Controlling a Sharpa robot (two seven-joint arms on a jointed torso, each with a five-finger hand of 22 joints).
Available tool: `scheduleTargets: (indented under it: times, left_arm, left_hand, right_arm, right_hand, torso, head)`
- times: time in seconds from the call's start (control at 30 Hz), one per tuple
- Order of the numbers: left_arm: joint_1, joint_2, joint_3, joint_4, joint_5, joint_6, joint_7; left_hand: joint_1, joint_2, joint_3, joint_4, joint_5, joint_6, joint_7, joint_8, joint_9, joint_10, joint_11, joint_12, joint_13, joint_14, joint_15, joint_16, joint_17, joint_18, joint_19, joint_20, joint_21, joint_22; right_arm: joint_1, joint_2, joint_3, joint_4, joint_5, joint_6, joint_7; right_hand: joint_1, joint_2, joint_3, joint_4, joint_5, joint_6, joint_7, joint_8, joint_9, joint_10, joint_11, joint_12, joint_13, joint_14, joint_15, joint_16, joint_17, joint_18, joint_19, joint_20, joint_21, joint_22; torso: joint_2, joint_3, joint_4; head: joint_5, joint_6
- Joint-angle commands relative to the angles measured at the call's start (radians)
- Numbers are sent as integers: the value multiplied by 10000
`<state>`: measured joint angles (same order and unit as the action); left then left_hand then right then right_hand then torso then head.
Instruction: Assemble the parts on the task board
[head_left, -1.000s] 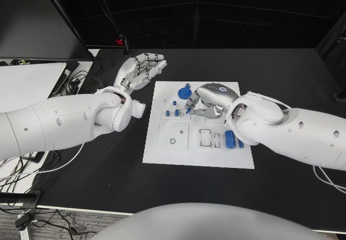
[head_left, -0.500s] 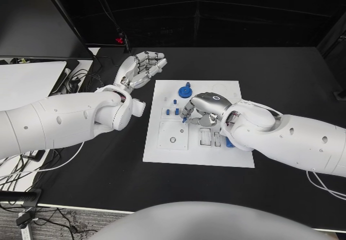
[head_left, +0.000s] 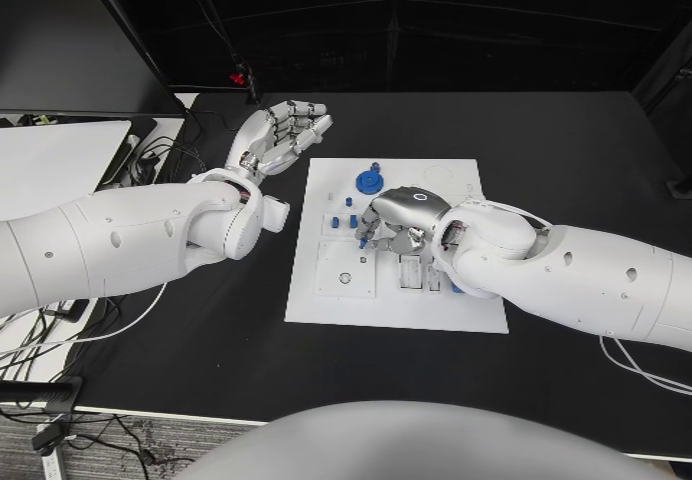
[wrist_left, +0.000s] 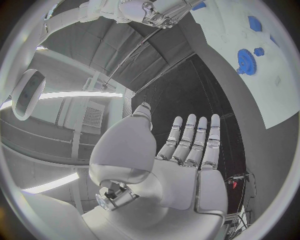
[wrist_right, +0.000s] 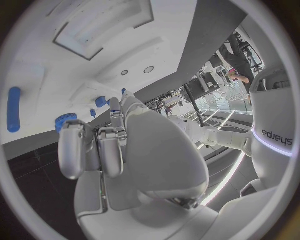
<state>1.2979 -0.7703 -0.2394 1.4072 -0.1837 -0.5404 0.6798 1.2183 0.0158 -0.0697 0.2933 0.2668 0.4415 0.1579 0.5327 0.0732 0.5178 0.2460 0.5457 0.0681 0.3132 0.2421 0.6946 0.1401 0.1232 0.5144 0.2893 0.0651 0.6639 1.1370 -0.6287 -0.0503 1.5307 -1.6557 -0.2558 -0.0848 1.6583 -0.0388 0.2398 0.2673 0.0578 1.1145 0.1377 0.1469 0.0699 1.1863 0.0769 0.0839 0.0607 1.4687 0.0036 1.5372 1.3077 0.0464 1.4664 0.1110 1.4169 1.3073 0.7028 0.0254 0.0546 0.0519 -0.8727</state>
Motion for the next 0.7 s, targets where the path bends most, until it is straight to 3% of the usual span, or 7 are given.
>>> scheduleTargets:
  times: [0.03, 0.37, 0.53, 0.7]
  left_arm:
    - [15, 9, 10, 14, 11, 64, 901]
    - [14, 36, 10, -20, 11, 72, 890]
    - [12, 51, 10, -30, 11, 81, 886]
    - [11, 59, 10, -36, 11, 78, 886]
  left_hand:
    - [18, 102, -70, -14, 50, -80, 1284, 52, -10, -89, -1, 48, -15, -70, -24, 13, -15, -107, 99, 1, 55, -13]
    - [18, 102, -70, -14, 50, -80, 1284, 52, -10, -89, -1, 48, -15, -70, -24, 13, -15, -107, 99, 1, 55, -13]
    - [25, 113, -79, -15, 54, -88, 1285, 62, -11, -92, 0, 57, -16, -76, -23, 24, -25, -109, 96, 1, 54, -20]
    - [25, 113, -79, -15, 54, -88, 1285, 62, -11, -92, 0, 57, -16, -76, -23, 24, -25, -109, 96, 1, 54, -20]
  right_arm:
    - [-18, 32, 4, -23, -104, 487, -163]
    - [-148, 35, 4, -27, -254, 850, -255]
    - [-198, 57, 5, -71, -341, 910, -250]
    - [-220, 71, 5, -104, -369, 860, -224]
  right_hand:
    - [15, 59, 65, -6, 49, 0, 39, 10, 14, -18, 90, -42, -7, 892, 78, 4, 1985, -51, 174, 56, -74, 1972]
    - [42, 58, 112, -49, 81, -9, 53, -23, 11, -18, 100, -82, -5, 885, 89, -13, 1950, -40, 150, 68, -116, 1958]
    - [39, 51, 113, -52, 84, -13, 58, -29, 10, -20, 104, -89, -6, 884, 91, -15, 1946, -40, 150, 70, -114, 1959]
    - [35, 48, 117, -53, 86, -19, 65, -38, 9, -24, 109, -98, -6, 884, 94, -14, 1948, -38, 145, 73, -122, 1957]
  torso:
    - [-2, 2, -3]
    - [5, 24, 2]
    - [0, 2, -10]
    - [6, 2, 0]
  head:
    - [15, 1]
    - [-21, 1]
    - [-29, 1]
    - [-57, 1]
